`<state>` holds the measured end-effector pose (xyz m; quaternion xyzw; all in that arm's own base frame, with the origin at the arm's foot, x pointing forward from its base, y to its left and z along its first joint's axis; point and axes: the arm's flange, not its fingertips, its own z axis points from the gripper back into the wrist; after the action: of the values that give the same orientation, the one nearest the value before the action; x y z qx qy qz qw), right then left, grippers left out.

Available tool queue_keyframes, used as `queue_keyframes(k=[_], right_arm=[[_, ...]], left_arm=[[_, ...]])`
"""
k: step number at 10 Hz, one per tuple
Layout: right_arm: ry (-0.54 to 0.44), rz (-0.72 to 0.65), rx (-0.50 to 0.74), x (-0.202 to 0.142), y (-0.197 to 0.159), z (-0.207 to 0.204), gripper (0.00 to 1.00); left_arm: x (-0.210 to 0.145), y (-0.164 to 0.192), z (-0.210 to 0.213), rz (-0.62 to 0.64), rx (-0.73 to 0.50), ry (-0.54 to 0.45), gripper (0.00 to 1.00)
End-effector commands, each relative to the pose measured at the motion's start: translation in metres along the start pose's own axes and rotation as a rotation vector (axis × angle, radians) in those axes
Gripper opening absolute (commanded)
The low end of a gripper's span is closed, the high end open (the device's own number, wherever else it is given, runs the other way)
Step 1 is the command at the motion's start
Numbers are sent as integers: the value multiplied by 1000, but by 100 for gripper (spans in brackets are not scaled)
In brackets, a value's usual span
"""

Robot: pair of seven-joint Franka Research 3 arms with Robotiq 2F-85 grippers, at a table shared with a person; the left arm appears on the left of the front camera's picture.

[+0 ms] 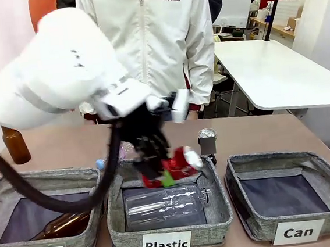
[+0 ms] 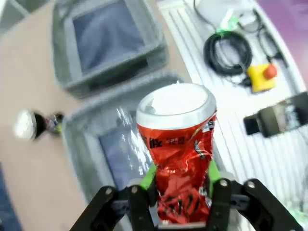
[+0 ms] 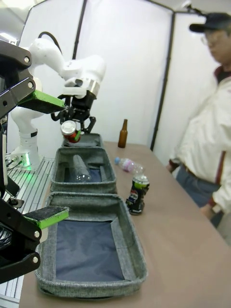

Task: Sort the can waste into the basket.
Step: Pick up the can waste from the table and place it in the right Fabric basket.

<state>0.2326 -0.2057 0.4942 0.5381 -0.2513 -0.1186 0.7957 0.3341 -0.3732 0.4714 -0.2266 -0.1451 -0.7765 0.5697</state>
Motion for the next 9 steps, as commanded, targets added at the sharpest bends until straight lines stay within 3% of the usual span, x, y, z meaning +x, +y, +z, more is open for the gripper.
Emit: queue_keyframes(k=[1,2,4,7,9], right_arm=[[-12,26,26,3,1,0,100],[0,0,0,0,0,0,100],[-23,86,-130,-2,9,50,100],[-124,109,-354,9,5,132,100],[-163,51,-411,10,-14,153,100]], left_arm=[[54,47,-15,-65,40,-20,41],[97,56,-32,-132,15,-38,41],[175,80,-72,-191,-2,-92,41],[214,125,-126,-168,14,-98,41],[223,141,-150,-152,63,-113,41]])
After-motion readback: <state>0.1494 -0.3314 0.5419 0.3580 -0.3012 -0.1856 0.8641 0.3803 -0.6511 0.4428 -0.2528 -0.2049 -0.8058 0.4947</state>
